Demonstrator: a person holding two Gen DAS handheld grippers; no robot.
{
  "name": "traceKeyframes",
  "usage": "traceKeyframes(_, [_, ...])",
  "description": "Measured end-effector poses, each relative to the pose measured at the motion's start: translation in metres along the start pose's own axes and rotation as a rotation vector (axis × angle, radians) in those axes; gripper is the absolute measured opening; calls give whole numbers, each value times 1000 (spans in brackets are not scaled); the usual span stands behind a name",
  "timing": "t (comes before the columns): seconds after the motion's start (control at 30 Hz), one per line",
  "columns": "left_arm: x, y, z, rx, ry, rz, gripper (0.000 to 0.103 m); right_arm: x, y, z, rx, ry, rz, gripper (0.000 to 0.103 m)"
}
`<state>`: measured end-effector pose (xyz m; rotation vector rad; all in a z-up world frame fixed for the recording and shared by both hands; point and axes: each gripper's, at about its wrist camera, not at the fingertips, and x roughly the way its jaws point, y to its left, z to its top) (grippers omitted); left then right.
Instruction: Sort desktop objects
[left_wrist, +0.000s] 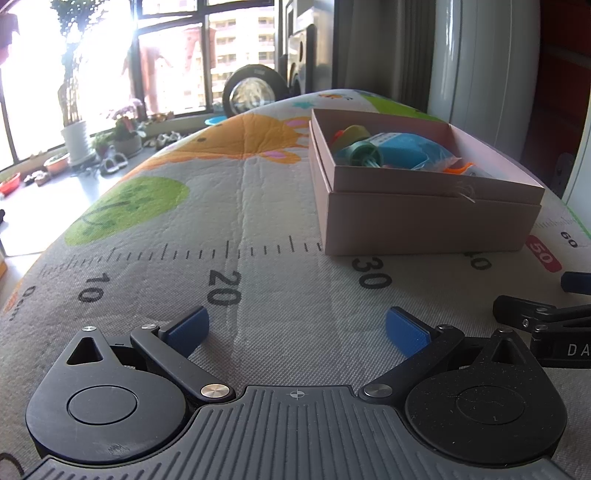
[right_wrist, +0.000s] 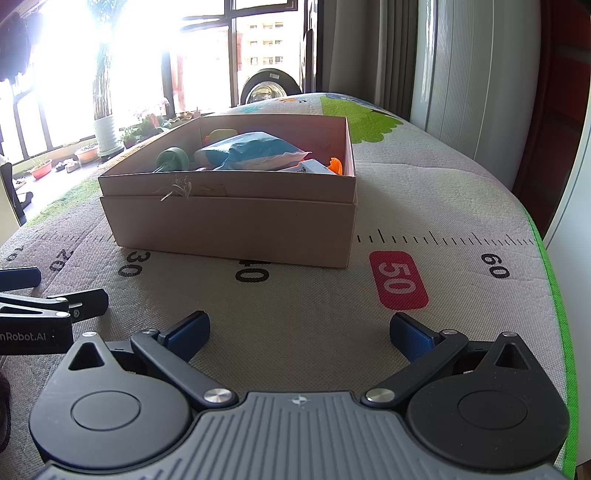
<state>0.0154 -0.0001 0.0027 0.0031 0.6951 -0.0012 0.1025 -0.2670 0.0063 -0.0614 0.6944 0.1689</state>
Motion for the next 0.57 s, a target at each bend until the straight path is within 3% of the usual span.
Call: traceKeyframes(0.57, [-4,0,3,16,51,-24,103,0,0,0,0,0,0,103])
